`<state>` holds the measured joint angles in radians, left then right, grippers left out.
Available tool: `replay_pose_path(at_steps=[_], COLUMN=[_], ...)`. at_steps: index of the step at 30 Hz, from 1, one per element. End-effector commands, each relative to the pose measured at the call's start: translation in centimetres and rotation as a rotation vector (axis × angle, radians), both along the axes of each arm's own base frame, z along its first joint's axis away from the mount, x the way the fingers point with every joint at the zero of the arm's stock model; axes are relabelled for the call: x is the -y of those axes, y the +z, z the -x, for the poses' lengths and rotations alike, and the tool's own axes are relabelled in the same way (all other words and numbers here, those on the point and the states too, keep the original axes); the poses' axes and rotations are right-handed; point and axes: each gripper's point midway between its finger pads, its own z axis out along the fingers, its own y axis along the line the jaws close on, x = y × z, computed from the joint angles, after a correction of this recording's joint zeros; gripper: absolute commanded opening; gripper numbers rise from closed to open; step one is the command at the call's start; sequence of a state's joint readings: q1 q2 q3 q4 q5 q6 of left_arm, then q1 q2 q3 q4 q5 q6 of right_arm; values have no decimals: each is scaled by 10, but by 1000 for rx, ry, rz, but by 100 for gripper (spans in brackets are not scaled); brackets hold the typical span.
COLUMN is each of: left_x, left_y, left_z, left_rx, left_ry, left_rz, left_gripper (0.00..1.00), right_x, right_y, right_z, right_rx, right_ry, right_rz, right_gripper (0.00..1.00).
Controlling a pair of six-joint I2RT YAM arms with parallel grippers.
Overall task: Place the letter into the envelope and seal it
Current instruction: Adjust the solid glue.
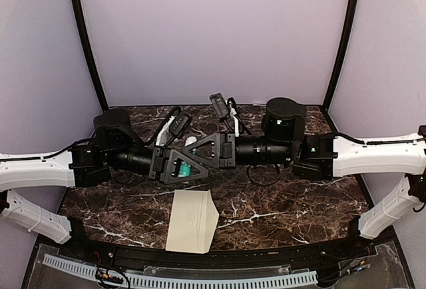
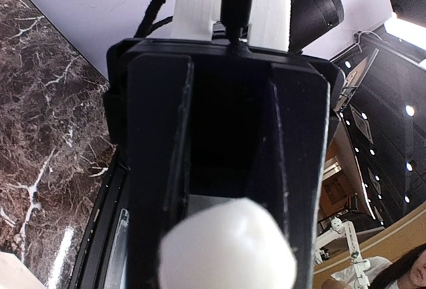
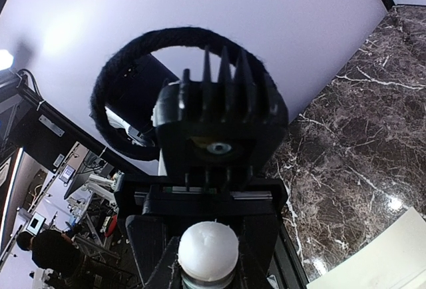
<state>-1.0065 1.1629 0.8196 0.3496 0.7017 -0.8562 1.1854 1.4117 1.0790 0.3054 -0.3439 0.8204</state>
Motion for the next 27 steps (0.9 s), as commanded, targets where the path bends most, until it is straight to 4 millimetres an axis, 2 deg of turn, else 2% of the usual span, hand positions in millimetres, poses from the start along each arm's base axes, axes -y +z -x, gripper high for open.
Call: replay_pose_path(at_steps=[1,5,7,8,9,11,15,18,24,27], left_x=[1,0,-1,-1,-2,-5,-8,-8,-9,-8], left_y=[19,21,19,18,17,18,20,19,18,15], left_z=[3,3,2,3,2,2,1,1,1,2], left_rx=[22,31,29,30,29,37,47,46,46,40], left_ry=[-21,-13,-8,-6,-1,12,27,28,29,24], left_rz=[43,46,38,32,28,31,35,31,25,17], left_gripper=[30,22,22,24,35,43,48,41,16,8], right_x=[-6,-5,-4,-3,-2,-1,1,0,2,2], right_y=[23,19,19,19,20,20,20,18,16,18], right_z=[3,2,1,0,1,1,2,2,1,0], right_rx=[34,26,25,25,26,27,29,26,22,23], right_ry=[21,17,14,13,15,17,20,23,18,15], right_rz=[-60,-51,-52,-53,-55,-53,-52,-47,-42,-44], right_gripper=[4,4,4,4,4,3,3,2,2,2])
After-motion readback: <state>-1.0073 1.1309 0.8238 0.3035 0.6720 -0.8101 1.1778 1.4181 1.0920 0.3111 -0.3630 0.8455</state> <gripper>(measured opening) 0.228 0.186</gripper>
